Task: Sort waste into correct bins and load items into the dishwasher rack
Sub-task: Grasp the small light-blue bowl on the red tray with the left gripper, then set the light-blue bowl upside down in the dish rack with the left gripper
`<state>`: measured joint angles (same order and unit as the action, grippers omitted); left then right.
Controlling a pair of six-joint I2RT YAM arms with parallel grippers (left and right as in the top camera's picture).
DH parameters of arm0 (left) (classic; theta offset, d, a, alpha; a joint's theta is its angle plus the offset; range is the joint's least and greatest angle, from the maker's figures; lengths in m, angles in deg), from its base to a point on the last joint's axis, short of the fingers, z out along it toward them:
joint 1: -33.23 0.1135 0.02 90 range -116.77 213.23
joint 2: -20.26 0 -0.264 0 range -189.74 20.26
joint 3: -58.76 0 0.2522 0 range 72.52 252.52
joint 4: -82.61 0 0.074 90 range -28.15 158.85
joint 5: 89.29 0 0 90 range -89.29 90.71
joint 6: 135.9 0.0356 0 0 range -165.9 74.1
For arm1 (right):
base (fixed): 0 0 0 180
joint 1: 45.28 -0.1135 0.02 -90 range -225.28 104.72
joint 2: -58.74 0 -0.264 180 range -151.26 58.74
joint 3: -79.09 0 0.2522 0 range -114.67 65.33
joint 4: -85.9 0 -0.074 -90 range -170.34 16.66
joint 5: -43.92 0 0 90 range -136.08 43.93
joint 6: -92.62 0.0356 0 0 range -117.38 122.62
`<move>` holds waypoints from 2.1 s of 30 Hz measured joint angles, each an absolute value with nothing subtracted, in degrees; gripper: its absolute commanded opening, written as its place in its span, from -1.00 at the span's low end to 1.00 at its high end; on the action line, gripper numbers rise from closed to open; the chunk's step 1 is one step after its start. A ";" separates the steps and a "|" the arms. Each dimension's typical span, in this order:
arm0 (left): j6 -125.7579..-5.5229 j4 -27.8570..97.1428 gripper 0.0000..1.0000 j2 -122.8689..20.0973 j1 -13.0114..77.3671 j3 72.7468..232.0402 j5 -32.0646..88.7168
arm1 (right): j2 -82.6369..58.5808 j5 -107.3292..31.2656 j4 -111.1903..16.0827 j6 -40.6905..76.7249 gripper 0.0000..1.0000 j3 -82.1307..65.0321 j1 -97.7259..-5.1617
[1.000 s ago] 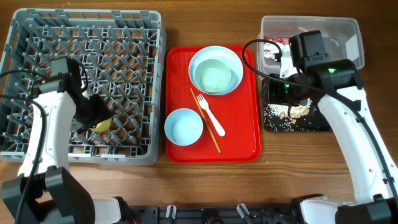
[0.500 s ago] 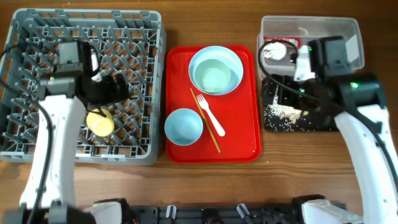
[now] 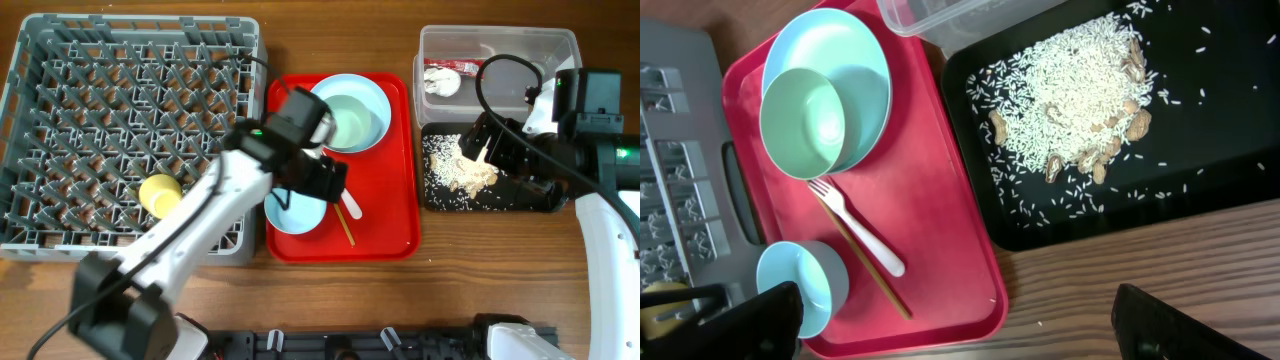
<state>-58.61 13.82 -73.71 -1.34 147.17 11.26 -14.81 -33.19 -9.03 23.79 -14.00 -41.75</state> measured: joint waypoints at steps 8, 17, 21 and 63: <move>-58.61 14.04 -0.17 -87.92 -6.04 147.15 9.64 | -14.81 -33.19 -8.72 23.79 1.00 -14.00 -41.75; -58.68 14.00 -0.92 -89.36 -6.28 147.15 9.07 | -14.81 -33.19 -8.33 23.79 1.00 -14.00 -41.75; -58.61 13.41 -0.92 -89.12 -6.28 147.34 8.31 | -14.81 -33.19 -8.31 23.79 0.99 -14.00 -41.75; -33.50 4.97 -0.92 -85.41 49.85 157.79 60.50 | -14.81 -33.19 -8.18 22.89 0.99 -14.00 -41.75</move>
